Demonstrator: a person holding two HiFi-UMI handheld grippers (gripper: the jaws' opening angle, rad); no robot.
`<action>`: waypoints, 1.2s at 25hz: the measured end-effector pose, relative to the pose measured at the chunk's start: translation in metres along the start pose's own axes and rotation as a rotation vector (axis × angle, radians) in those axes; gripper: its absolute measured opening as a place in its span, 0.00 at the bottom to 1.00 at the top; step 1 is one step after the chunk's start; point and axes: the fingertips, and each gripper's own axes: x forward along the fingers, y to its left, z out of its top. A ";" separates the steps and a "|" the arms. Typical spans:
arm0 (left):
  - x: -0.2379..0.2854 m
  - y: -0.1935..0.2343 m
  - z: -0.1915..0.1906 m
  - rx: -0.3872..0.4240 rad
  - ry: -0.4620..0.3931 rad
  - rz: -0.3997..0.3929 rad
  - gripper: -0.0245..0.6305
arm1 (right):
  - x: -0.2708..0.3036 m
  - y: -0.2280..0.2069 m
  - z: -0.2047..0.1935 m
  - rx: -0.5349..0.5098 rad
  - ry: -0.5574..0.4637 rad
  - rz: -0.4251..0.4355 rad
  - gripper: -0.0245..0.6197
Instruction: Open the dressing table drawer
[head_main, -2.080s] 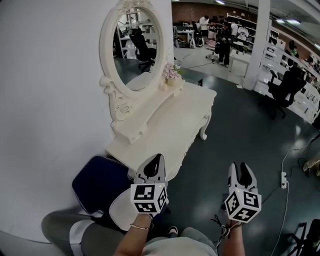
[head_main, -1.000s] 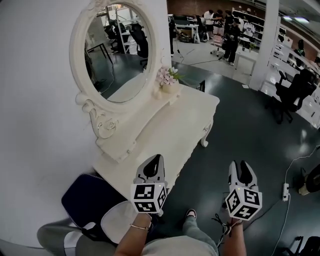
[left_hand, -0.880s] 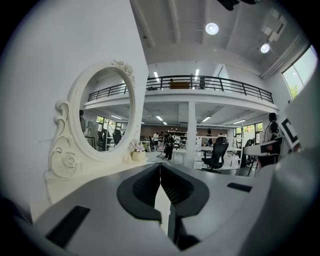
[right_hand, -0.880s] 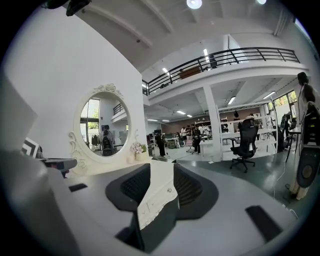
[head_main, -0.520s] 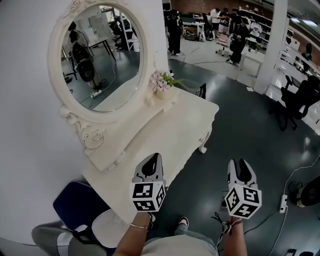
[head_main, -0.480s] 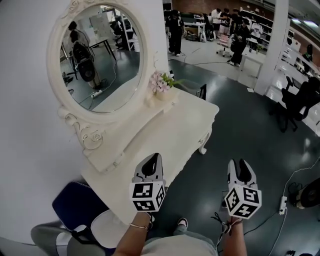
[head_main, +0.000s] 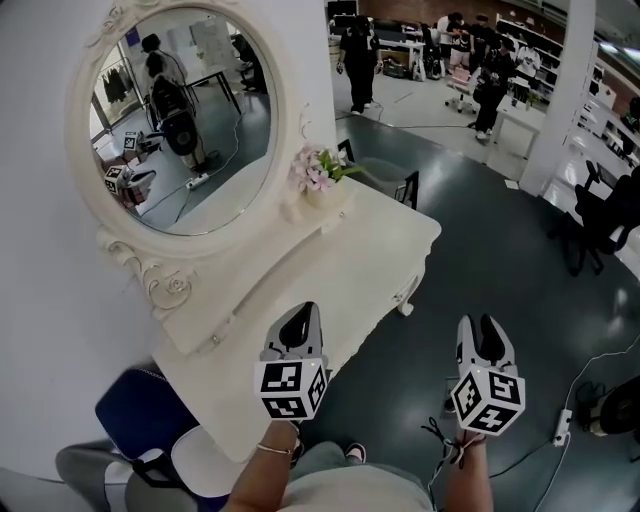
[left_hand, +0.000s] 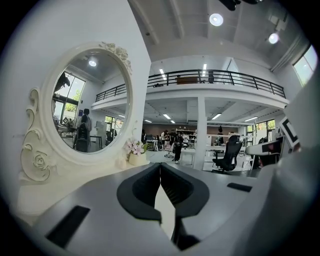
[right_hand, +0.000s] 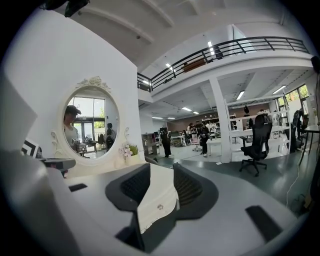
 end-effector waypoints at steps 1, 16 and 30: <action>0.003 0.000 -0.001 0.002 0.005 0.002 0.07 | 0.003 -0.001 0.000 0.002 0.002 0.001 0.28; 0.082 0.005 -0.009 -0.033 0.014 -0.004 0.07 | 0.070 -0.027 -0.004 -0.026 0.037 -0.020 0.28; 0.205 0.049 0.006 -0.108 0.006 0.083 0.07 | 0.225 -0.023 0.047 -0.101 0.058 0.084 0.29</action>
